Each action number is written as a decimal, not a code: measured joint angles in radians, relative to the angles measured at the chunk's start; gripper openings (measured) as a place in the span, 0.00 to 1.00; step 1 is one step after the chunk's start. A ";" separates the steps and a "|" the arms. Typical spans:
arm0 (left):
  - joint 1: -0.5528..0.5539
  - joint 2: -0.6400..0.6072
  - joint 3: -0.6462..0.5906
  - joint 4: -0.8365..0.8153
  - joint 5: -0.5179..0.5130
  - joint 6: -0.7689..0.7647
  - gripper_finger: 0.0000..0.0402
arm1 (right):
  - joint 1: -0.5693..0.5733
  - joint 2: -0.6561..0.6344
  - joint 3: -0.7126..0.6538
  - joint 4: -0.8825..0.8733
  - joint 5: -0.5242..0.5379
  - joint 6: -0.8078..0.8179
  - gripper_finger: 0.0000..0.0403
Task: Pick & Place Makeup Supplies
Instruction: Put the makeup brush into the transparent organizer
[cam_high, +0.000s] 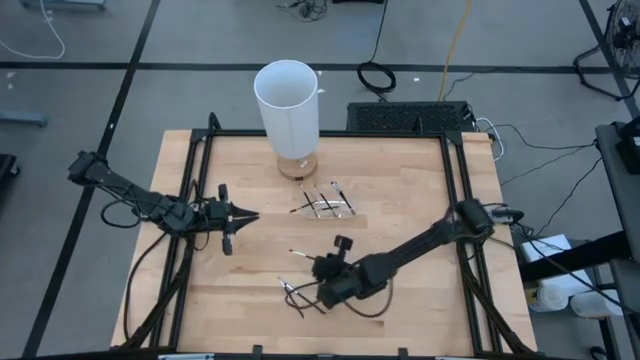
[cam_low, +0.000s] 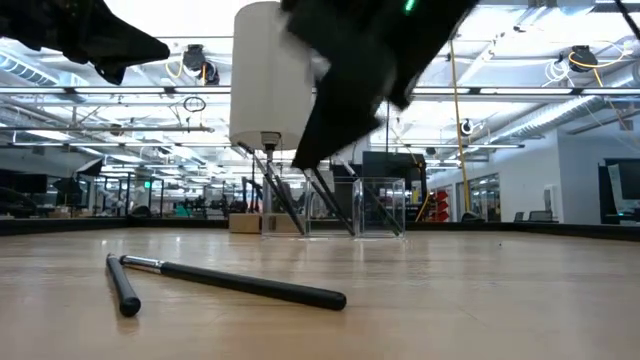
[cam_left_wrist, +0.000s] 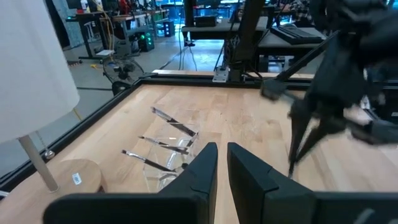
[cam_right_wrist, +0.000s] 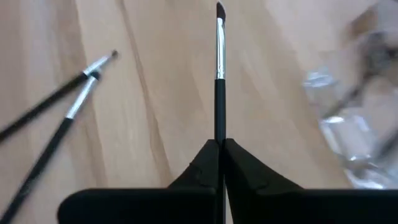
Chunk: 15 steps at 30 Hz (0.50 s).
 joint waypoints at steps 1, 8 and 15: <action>0.000 0.000 0.000 0.000 0.003 0.000 0.12 | 0.006 -0.023 -0.014 0.007 0.025 0.001 0.00; 0.000 0.000 0.000 0.006 0.013 -0.004 0.12 | 0.048 -0.251 -0.254 0.385 0.223 -0.128 0.00; 0.001 0.004 0.000 0.053 0.127 0.002 0.12 | 0.035 -0.377 -0.753 1.401 0.139 -0.468 0.00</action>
